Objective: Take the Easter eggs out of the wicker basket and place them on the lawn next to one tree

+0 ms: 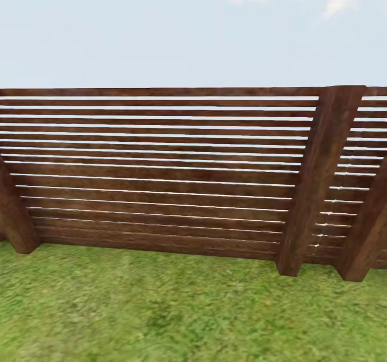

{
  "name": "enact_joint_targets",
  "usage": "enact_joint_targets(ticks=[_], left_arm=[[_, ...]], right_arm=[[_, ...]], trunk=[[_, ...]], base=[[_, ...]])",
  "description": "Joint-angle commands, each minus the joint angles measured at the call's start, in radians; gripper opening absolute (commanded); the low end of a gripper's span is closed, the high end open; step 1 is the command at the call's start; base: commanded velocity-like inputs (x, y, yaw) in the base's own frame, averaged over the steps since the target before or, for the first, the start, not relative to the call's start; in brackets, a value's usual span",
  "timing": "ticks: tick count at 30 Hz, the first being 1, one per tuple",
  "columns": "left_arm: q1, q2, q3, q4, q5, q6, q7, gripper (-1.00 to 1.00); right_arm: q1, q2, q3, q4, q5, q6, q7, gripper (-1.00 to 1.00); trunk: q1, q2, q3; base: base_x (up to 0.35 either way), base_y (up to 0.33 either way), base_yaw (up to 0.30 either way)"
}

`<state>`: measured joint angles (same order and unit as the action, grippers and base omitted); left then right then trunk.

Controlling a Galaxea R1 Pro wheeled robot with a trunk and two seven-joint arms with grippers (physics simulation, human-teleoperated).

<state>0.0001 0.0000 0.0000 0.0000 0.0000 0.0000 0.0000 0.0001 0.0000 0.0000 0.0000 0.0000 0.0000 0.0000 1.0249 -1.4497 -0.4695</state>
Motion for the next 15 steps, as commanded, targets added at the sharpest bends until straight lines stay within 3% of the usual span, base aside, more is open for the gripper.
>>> enact_joint_targets(ticks=[1, 5, 10, 15], left_arm=[[0.006, 0.006, 0.002, -0.004, 0.002, -0.001, 0.003, 1.0], [0.029, 0.028, 0.004, -0.004, 0.004, 0.0, -0.002, 1.0], [0.057, 0.056, 0.005, -0.007, 0.006, 0.0, -0.006, 1.0], [0.064, 0.058, 0.003, -0.008, 0.005, 0.0, -0.006, 1.0]], right_arm=[[-0.002, -0.006, -0.006, 0.006, -0.006, -0.004, -0.004, 1.0], [-0.002, -0.024, -0.009, 0.013, -0.018, -0.002, -0.002, 1.0], [-0.002, 0.004, -0.002, 0.016, -0.037, -0.001, -0.001, 1.0], [0.001, 0.022, 0.0, 0.041, -0.035, -0.029, 0.019, 1.0]], trunk=[[0.0, 0.0, 0.0], [0.0, 0.0, 0.0], [0.0, 0.0, 0.0], [0.0, 0.0, 0.004]], base=[[0.0, 0.0, 0.0], [0.0, 0.0, 0.0], [0.0, 0.0, -0.032], [0.0, 0.0, -0.215]])
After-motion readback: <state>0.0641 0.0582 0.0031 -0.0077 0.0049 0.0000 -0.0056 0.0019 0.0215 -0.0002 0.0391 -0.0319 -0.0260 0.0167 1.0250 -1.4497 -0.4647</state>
